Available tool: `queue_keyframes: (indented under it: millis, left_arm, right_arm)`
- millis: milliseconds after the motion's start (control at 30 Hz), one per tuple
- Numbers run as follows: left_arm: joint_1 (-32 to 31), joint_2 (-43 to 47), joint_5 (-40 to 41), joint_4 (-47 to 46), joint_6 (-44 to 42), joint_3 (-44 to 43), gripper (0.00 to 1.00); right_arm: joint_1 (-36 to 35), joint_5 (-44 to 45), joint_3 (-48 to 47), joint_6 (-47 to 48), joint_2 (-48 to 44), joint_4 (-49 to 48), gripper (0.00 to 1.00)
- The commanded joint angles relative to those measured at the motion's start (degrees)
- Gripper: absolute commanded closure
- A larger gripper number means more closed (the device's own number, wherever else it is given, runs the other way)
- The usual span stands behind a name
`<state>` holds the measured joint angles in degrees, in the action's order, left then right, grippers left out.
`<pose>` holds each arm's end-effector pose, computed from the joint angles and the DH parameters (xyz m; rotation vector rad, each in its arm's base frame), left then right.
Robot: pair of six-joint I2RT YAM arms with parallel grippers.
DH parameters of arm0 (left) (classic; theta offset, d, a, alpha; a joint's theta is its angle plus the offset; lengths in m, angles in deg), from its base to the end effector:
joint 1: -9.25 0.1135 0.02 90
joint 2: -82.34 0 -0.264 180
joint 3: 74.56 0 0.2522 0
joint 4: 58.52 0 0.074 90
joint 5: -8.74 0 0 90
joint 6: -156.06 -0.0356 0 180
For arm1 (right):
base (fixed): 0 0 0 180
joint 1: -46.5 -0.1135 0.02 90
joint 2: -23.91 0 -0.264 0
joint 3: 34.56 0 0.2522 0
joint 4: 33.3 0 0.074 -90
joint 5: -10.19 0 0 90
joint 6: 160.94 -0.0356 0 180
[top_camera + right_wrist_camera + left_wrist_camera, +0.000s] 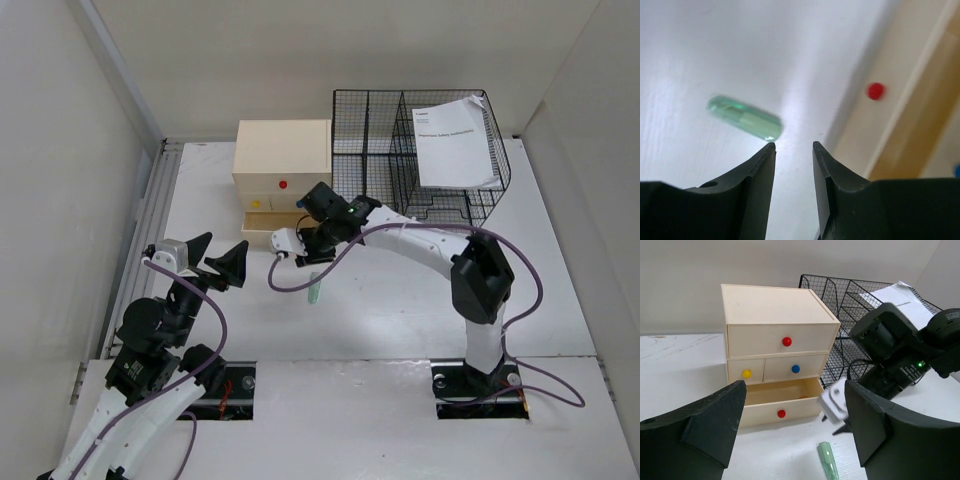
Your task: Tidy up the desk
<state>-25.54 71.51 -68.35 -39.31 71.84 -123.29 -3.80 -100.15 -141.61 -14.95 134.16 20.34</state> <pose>0.0560 -0.0292 0.3529 0.1224 1.2612 -0.4720 0.2600 0.3325 0.2572 -2.0955 1.4027 0.4139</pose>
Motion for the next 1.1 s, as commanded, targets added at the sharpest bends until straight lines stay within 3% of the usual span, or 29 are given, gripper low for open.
queue_keyframes:
  millis: [0,233,600,1067]
  left_arm:
    - [0.2,0.5,0.2,-2.4,-0.9,0.2,0.23]
    - [0.2,1.0,0.2,-2.4,-0.9,0.2,0.23]
    - [0.2,1.5,0.7,-2.4,-0.9,0.2,0.23]
    - [0.2,1.5,0.7,-2.4,-0.9,0.2,0.23]
  right_arm:
    - [-0.3,-10.8,-0.9,17.9,1.4,12.3,0.59]
    - [-0.8,-8.4,2.3,25.0,1.4,11.7,0.55]
    - [-3.1,-4.4,-2.0,31.7,7.6,12.9,0.52]
    - [-4.4,-1.2,-2.6,34.1,11.3,12.9,0.52]
